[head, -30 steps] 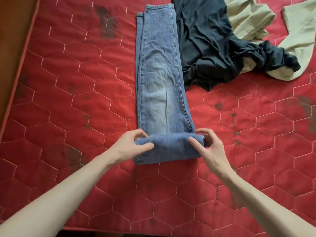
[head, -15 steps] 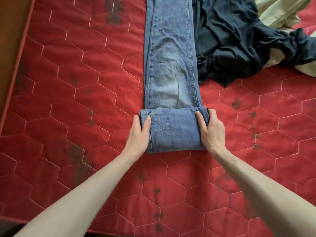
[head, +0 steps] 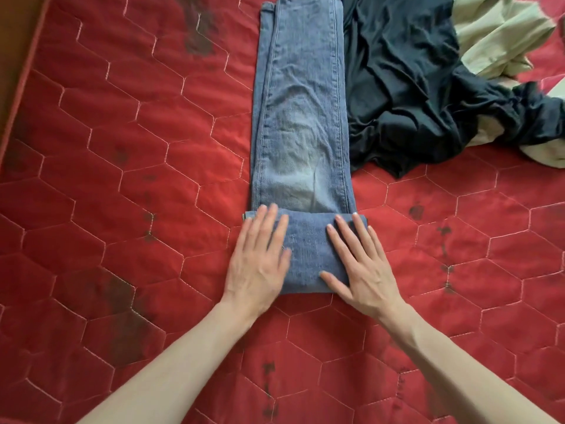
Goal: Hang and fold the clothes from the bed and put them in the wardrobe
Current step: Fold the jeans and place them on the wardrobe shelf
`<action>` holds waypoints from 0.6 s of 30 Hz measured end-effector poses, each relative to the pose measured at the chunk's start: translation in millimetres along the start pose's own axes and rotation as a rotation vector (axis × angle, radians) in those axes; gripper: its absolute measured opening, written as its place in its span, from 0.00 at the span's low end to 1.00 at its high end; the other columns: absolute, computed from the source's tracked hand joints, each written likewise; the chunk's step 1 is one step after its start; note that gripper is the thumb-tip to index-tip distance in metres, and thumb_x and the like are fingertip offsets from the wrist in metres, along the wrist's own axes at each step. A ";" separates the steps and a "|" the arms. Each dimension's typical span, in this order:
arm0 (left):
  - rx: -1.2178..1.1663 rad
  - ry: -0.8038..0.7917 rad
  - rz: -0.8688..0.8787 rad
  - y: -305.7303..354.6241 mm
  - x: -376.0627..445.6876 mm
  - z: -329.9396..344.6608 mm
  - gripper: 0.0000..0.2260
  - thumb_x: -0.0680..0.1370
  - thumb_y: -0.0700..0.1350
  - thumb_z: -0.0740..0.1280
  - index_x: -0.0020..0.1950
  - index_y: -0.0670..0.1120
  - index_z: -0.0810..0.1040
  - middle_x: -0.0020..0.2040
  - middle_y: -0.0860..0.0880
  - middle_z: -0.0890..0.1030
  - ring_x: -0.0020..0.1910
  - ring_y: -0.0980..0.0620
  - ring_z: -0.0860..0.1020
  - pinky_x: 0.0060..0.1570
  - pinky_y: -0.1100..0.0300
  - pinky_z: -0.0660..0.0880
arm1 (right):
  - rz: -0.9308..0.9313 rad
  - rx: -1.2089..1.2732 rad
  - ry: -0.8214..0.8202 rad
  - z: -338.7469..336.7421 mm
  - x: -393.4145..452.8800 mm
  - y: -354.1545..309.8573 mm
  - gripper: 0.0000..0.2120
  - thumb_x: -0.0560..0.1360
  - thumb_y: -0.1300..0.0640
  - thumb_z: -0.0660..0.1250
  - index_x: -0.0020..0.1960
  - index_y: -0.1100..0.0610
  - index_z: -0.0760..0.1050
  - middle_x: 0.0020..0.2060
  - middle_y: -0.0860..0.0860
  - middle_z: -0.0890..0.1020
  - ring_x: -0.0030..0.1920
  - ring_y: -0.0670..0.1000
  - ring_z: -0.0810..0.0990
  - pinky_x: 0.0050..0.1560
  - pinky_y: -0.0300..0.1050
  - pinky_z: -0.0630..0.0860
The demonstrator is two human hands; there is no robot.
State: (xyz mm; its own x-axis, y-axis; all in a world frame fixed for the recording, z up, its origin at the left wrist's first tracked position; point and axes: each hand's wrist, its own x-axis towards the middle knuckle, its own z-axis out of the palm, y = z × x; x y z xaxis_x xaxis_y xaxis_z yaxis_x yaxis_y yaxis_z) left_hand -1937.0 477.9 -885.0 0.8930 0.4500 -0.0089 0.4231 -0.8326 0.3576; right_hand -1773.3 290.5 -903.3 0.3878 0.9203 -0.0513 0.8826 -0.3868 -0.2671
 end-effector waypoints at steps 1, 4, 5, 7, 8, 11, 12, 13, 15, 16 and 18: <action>0.027 -0.087 0.056 -0.4 -2.4 1.7 0.30 0.85 0.56 0.59 0.83 0.42 0.60 0.84 0.39 0.56 0.84 0.39 0.51 0.80 0.39 0.56 | 0.014 -0.008 -0.034 2.4 -0.9 0.2 0.39 0.81 0.33 0.57 0.83 0.57 0.58 0.84 0.55 0.56 0.84 0.60 0.49 0.80 0.64 0.56; 0.114 -0.277 0.085 -6.3 -4.3 6.9 0.43 0.79 0.70 0.58 0.85 0.45 0.53 0.85 0.39 0.47 0.84 0.36 0.43 0.81 0.36 0.52 | 0.047 -0.046 -0.078 5.2 2.0 -1.0 0.42 0.81 0.31 0.55 0.84 0.57 0.54 0.84 0.56 0.52 0.84 0.60 0.46 0.81 0.63 0.54; 0.134 -0.297 0.082 -7.8 -2.9 7.7 0.46 0.78 0.73 0.58 0.86 0.44 0.51 0.85 0.39 0.45 0.84 0.36 0.42 0.80 0.36 0.52 | 0.051 -0.050 -0.088 5.6 3.3 -1.5 0.43 0.81 0.30 0.55 0.84 0.58 0.53 0.84 0.56 0.51 0.84 0.60 0.45 0.82 0.63 0.54; 0.162 -0.325 0.071 -6.6 0.3 6.3 0.50 0.76 0.76 0.57 0.86 0.44 0.50 0.85 0.38 0.43 0.83 0.35 0.41 0.80 0.35 0.51 | 0.057 -0.046 -0.106 4.8 4.0 -1.1 0.46 0.79 0.28 0.56 0.84 0.58 0.52 0.84 0.57 0.50 0.84 0.60 0.45 0.82 0.62 0.52; 0.174 -0.342 0.068 -4.4 1.0 3.7 0.51 0.75 0.77 0.56 0.86 0.44 0.49 0.85 0.37 0.42 0.83 0.35 0.40 0.81 0.35 0.50 | 0.049 -0.044 -0.114 3.1 3.7 -0.5 0.48 0.78 0.26 0.57 0.84 0.59 0.52 0.84 0.57 0.50 0.84 0.60 0.45 0.82 0.62 0.51; 0.218 -0.360 0.115 -0.6 -3.9 -1.9 0.54 0.72 0.75 0.60 0.85 0.40 0.49 0.84 0.35 0.43 0.84 0.35 0.42 0.80 0.35 0.50 | -0.029 -0.036 -0.121 -5.8 -1.4 1.5 0.53 0.74 0.25 0.62 0.84 0.60 0.54 0.84 0.59 0.52 0.84 0.60 0.47 0.81 0.64 0.54; 0.243 -0.373 0.149 -1.3 -7.7 -3.1 0.54 0.71 0.72 0.63 0.85 0.38 0.50 0.84 0.35 0.45 0.84 0.36 0.43 0.80 0.36 0.51 | -0.070 -0.029 -0.123 -8.4 -4.8 2.4 0.52 0.73 0.26 0.65 0.84 0.58 0.55 0.84 0.60 0.52 0.84 0.61 0.48 0.81 0.65 0.55; 0.273 -0.390 0.180 -2.5 -11.4 -3.2 0.55 0.70 0.70 0.66 0.84 0.37 0.49 0.84 0.35 0.45 0.84 0.37 0.43 0.80 0.36 0.50 | -0.107 -0.028 -0.130 -10.1 -8.6 2.6 0.51 0.72 0.27 0.66 0.84 0.57 0.56 0.84 0.60 0.52 0.84 0.62 0.48 0.80 0.65 0.56; 0.342 -0.449 0.202 -2.8 -15.2 -2.2 0.58 0.68 0.65 0.72 0.84 0.37 0.46 0.84 0.35 0.44 0.84 0.37 0.42 0.80 0.35 0.48 | -0.140 -0.051 -0.158 -10.4 -14.7 -0.4 0.51 0.71 0.31 0.69 0.84 0.55 0.56 0.84 0.59 0.53 0.84 0.63 0.47 0.80 0.66 0.57; 0.380 -0.478 0.192 -0.9 -15.1 -1.2 0.58 0.69 0.61 0.74 0.84 0.36 0.44 0.84 0.35 0.43 0.84 0.36 0.42 0.80 0.35 0.47 | -0.134 -0.061 -0.169 -9.4 -16.4 -3.0 0.51 0.70 0.34 0.69 0.84 0.56 0.55 0.84 0.59 0.53 0.84 0.64 0.47 0.80 0.67 0.57; 0.447 -0.489 0.167 6.5 -12.6 1.3 0.55 0.70 0.52 0.75 0.83 0.35 0.42 0.83 0.33 0.42 0.83 0.33 0.42 0.79 0.33 0.47 | -0.111 -0.082 -0.178 -7.2 -16.6 -7.8 0.52 0.67 0.40 0.70 0.84 0.57 0.55 0.84 0.59 0.52 0.83 0.65 0.46 0.80 0.67 0.56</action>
State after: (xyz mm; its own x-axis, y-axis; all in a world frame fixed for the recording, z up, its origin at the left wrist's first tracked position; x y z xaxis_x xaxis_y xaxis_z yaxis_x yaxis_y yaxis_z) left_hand -1945.4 466.4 -883.8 0.8739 0.1932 -0.4460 0.2022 -0.9789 -0.0278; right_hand -1784.6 277.8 -893.5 0.2409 0.9504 -0.1968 0.9385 -0.2797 -0.2022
